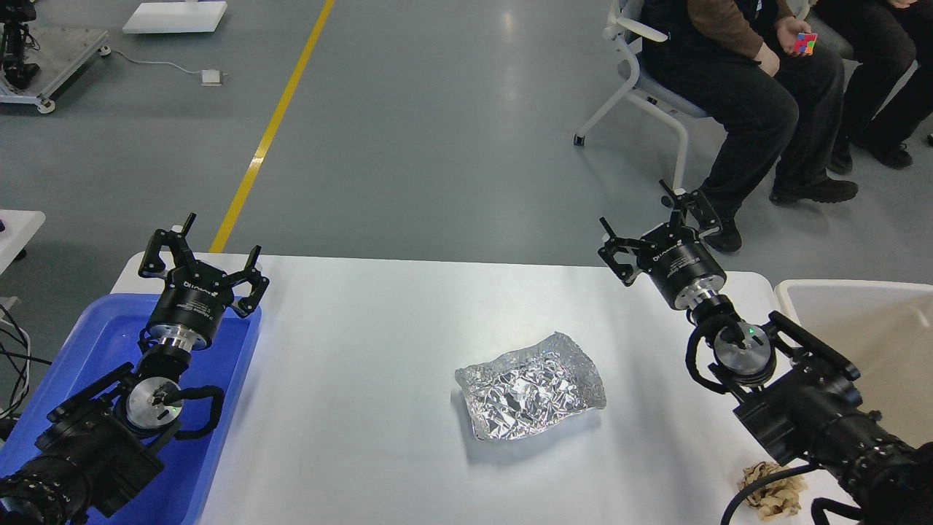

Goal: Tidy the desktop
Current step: 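Raise the right gripper away from the table edge, then reach the open right gripper toward the silver foil bag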

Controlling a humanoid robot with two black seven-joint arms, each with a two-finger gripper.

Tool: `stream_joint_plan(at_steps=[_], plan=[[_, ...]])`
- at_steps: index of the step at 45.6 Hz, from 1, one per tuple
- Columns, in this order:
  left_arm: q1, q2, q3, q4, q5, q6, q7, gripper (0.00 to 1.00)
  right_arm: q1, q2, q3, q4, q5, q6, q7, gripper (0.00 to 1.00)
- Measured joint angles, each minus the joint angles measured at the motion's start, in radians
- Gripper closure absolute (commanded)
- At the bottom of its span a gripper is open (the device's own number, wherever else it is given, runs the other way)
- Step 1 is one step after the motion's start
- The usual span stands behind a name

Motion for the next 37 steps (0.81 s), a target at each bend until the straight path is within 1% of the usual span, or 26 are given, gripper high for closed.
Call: stream_joint_plan(at_steps=[8, 17, 18, 22, 30, 37], plan=[[0.0, 0.0, 0.0, 0.0, 0.0, 0.0, 0.0, 0.0, -0.029, -0.123, -0.002, 0.075, -0.006, 0.018, 0.0, 0.0], [0.0, 0.0, 0.0, 0.0, 0.0, 0.0, 0.0, 0.0, -0.098, -0.32, -0.001, 0.216, -0.009, 0.038, 0.0, 0.0], [0.0, 0.0, 0.0, 0.0, 0.0, 0.0, 0.0, 0.0, -0.115, -0.361, 0.001, 0.245, -0.01, 0.044, 0.0, 0.0], [0.0, 0.0, 0.0, 0.0, 0.0, 0.0, 0.0, 0.0, -0.142, -0.418, 0.004, 0.291, -0.015, 0.054, 0.0, 0.0], [0.0, 0.0, 0.0, 0.0, 0.0, 0.0, 0.0, 0.0, -0.213, -0.585, 0.009, 0.444, -0.05, 0.075, 0.002, 0.0], [0.0, 0.0, 0.0, 0.0, 0.0, 0.0, 0.0, 0.0, -0.256, -0.677, 0.011, 0.598, -0.131, 0.063, 0.007, 0.0]])
